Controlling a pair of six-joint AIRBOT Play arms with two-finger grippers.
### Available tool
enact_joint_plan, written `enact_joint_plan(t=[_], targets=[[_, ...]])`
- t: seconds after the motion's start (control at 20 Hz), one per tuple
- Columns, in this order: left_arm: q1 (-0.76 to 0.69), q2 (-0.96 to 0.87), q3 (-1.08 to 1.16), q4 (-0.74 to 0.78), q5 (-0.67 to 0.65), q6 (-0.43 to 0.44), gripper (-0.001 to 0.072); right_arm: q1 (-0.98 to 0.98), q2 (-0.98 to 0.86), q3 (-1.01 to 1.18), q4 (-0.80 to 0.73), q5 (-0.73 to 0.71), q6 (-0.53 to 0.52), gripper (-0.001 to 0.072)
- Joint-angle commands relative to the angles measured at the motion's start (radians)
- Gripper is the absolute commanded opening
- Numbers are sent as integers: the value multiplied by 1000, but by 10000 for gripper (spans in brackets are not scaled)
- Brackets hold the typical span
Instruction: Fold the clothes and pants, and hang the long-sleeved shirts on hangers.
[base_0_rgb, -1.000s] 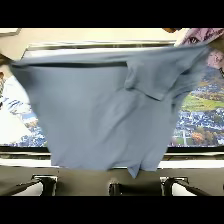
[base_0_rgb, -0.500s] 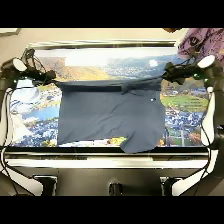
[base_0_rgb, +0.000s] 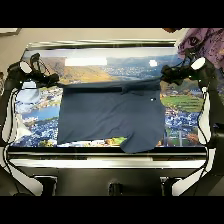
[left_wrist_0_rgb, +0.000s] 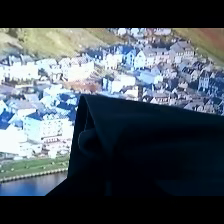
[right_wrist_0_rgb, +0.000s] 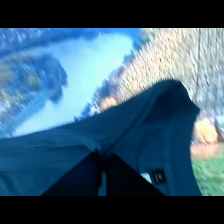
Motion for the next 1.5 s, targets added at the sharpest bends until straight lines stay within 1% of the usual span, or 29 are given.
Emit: enact_joint_plan(t=[0.0, 0.1, 0.25, 0.45, 0.5, 0.55, 0.6, 0.65, 0.7, 0.75, 0.8, 0.85, 0.9, 1.0, 1.05, 1.1, 1.2, 1.3, 1.35, 1.45], targets=[[-1, -8, 1, 2, -206, -5, 15, 1, 5, -3, -134, 203, 25, 29], [-2, -10, -19, 1, -260, -27, 15, 1, 5, -20, -163, 276, 24, 29], [-24, -15, -49, 0, -283, -35, 15, 12, 1, -62, -158, 322, 28, 30], [-55, -22, -71, 4, -289, -55, 15, 37, -37, -73, -211, 323, 36, 30], [-58, -22, -80, 12, -290, -80, 16, 42, -47, -73, -217, 319, 43, 30], [-58, -22, -90, 12, -290, -85, 17, 42, -58, -73, -222, 319, 48, 30], [-58, -22, -99, 12, -290, -88, 34, 42, -68, -73, -221, 319, 55, 31], [-58, -22, -105, 12, -289, -88, 152, 42, -75, -73, -220, 319, 55, 32], [-58, -22, -105, 12, -289, -89, 409, 42, -78, -73, -212, 318, 54, 82], [-58, -21, -102, 12, -289, -98, 679, 42, -77, -73, -203, 315, 53, 185], [-53, -19, -95, 12, -296, -102, 700, 42, -72, -72, -190, 316, 40, 304], [-47, -11, -85, 12, -299, -103, 701, 42, -60, -72, -183, 317, 23, 429], [-35, 5, -74, 12, -299, -103, 701, 42, -37, -72, -188, 320, -6, 508], [6, 66, -59, 12, -299, -102, 701, 38, 34, -72, -223, 338, -90, 508], [34, 105, -60, 13, -299, -102, 701, 18, 71, -72, -195, 335, -96, 508], [70, 151, -63, 13, -307, -102, 701, -14, 109, -72, -154, 339, -140, 508], [148, 252, -109, 12, -311, -102, 700, -112, 181, -123, -50, 362, -185, 508], [219, 374, -253, 12, -283, -102, 700, -230, 283, -307, 63, 367, -234, 499], [247, 442, -355, 7, -252, -103, 700, -286, 347, -441, 98, 360, -255, 499], [286, 594, -604, -51, -164, -114, 700, -362, 477, -712, 109, 336, -276, 500]])
